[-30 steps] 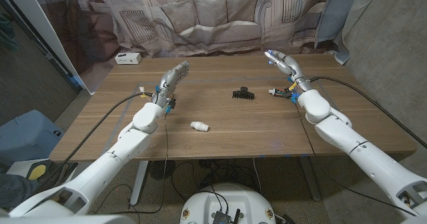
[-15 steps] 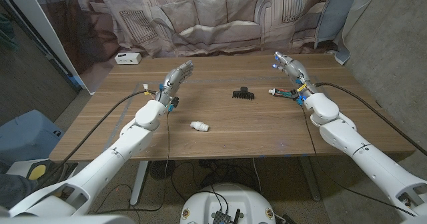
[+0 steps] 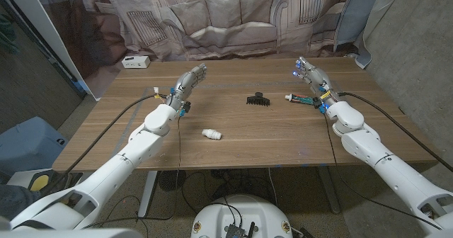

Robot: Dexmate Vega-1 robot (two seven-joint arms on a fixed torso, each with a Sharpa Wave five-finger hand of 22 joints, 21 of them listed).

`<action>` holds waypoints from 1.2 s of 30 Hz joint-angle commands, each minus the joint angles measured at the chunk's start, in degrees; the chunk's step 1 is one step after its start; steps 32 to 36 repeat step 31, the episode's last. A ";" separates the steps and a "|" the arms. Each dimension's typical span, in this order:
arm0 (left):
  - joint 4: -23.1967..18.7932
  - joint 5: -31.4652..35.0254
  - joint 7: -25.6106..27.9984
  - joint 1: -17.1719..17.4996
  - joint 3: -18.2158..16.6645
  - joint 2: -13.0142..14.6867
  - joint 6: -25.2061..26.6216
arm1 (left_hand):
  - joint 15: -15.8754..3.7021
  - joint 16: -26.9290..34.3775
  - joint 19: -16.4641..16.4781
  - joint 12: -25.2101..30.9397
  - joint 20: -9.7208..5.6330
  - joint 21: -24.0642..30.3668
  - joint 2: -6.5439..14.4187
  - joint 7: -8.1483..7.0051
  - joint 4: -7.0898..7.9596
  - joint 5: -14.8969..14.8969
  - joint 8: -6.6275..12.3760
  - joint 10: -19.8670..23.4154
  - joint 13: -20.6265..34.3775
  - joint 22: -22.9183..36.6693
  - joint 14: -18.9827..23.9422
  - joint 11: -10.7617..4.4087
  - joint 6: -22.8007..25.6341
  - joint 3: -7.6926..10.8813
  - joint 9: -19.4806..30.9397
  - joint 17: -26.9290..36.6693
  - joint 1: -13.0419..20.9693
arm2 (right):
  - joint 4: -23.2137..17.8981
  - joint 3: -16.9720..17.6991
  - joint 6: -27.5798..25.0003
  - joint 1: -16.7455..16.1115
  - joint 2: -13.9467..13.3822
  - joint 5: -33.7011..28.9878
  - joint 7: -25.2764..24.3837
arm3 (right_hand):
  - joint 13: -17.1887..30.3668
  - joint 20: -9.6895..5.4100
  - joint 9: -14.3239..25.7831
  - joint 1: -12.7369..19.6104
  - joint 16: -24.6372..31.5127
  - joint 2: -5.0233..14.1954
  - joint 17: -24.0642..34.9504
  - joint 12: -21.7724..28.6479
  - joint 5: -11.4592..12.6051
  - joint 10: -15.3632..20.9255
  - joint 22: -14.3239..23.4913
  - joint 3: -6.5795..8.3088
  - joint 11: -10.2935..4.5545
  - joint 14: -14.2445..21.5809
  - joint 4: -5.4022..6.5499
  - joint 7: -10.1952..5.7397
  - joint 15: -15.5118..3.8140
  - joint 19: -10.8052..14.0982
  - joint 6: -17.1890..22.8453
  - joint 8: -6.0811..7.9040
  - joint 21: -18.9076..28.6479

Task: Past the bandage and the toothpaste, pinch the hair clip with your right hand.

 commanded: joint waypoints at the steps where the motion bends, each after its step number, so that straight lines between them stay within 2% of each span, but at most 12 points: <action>1: 1.45 -0.59 -1.11 -1.24 0.45 -0.63 -0.42 | 0.13 -0.03 -0.02 0.02 -0.08 -0.13 -0.44 0.19 0.25 -0.11 -0.13 -0.19 0.09 0.33 -0.19 -0.01 -0.03 -0.12 0.21 0.07 0.10 | 3.89 0.00 1.20 0.58 1.58 2.91 2.01 | 0.02 -0.12 0.03 -0.66 -0.12 0.02 0.18 -0.05 -0.11 0.00 -0.03 -0.19 0.21 -0.47 0.04 0.01 -0.02 -0.16 0.10 -0.01 -0.02; 19: 1.61 -1.09 -1.41 -1.02 0.48 -0.42 -0.12 | 0.24 0.06 -0.34 0.05 0.02 -0.15 -0.49 0.20 0.27 -0.09 -0.06 -0.39 0.08 0.33 -0.41 -0.03 -0.06 -0.15 0.21 0.06 -0.04 | 4.56 -0.51 0.62 0.26 2.19 3.46 1.64 | -0.02 -0.11 -0.01 -1.43 -0.03 -0.12 0.16 0.08 -0.09 0.09 -0.02 -0.48 0.16 -0.56 0.23 -0.09 -0.04 -0.37 0.18 0.11 0.05; 36: 0.61 -0.92 -1.28 -0.54 0.32 0.24 0.05 | 0.23 0.04 -0.48 0.07 -0.20 -0.15 -0.47 0.20 0.27 -0.08 -0.05 -0.47 0.07 0.33 -0.67 0.01 -0.12 -0.13 0.21 0.05 -0.08 | 3.01 -0.77 -0.59 -0.14 1.41 3.04 1.11 | -0.05 -0.04 -0.03 -1.79 0.06 -0.16 0.14 0.19 -0.07 0.25 -0.02 -0.60 0.21 -0.50 0.30 -0.15 -0.04 -0.44 0.26 0.18 0.11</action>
